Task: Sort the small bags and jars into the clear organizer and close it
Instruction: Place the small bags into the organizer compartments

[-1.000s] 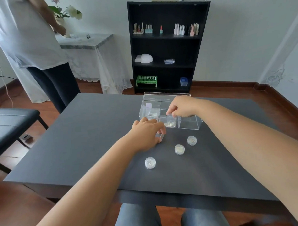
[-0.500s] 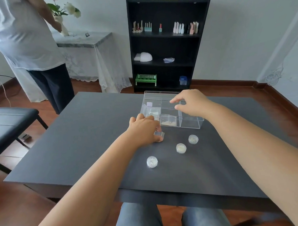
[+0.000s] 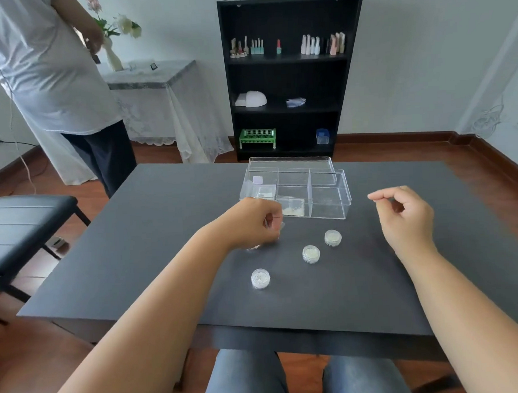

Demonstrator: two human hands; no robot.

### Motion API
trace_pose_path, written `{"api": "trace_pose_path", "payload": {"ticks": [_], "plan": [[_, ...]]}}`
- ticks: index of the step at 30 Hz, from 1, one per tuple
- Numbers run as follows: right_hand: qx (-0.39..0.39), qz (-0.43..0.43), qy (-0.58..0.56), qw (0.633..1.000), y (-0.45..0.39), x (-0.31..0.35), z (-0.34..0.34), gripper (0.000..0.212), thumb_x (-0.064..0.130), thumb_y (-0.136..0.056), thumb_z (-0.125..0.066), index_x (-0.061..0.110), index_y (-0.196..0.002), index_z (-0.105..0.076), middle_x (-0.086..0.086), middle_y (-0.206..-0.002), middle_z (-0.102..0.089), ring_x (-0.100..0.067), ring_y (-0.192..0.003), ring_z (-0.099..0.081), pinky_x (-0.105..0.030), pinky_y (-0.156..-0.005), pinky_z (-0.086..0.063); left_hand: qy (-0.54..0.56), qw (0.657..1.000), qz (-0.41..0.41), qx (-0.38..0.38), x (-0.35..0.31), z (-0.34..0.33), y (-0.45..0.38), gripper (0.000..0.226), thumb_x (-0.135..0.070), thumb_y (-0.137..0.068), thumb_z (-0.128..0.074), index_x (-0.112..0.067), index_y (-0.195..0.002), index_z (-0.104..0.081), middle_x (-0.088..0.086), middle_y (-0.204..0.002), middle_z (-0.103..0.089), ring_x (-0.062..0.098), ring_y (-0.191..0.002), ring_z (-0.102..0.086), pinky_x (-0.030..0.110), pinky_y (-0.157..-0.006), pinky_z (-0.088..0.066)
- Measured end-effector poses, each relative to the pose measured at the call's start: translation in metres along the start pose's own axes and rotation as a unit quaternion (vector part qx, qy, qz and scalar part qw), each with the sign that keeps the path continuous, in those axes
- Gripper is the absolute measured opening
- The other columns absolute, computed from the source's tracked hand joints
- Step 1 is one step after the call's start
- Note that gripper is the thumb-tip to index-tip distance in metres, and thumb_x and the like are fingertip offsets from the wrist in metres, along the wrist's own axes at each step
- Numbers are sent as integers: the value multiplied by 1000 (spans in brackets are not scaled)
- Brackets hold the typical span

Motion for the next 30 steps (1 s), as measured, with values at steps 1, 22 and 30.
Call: {"api": "trace_pose_path", "payload": {"ticks": [1,22,30], "plan": [[-4,-12,-8,1000,1,-5,1,37,6,-82,-55,39,-71,-67,-6,-78,-64,-20,-64,-49,-22,-60,-40,6,1000,1,4,-2,-1,-1,7,-17,-81,-62,-21,-78,-58,-8,-74,-64,13,-69,-58,25,-64,-50],[205,97,131,965,14,1,-48,40,13,-90,-58,28,-127,-62,2,-143,-51,-28,-127,-42,-47,-105,-33,50,993,57,-88,-19,43,-72,18,-26,-73,-87,-19,-72,-70,-7,-71,-73,7,-61,-71,41,-61,-58],[214,77,89,970,14,0,-46,41,9,-90,-56,28,-125,-62,1,-134,-55,-23,-117,-45,-41,-98,-40,11,994,81,-71,-13,32,-81,18,-29,-73,-86,-21,-68,-71,-7,-52,-67,6,-46,-55,14,-36,-36]]}}
Point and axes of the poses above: each hand's wrist, its own y-axis away from the middle knuckle, its own z-axis out of the back of the hand, x = y × z, the point moved 9 cm from there along -y, towards the middle knuckle
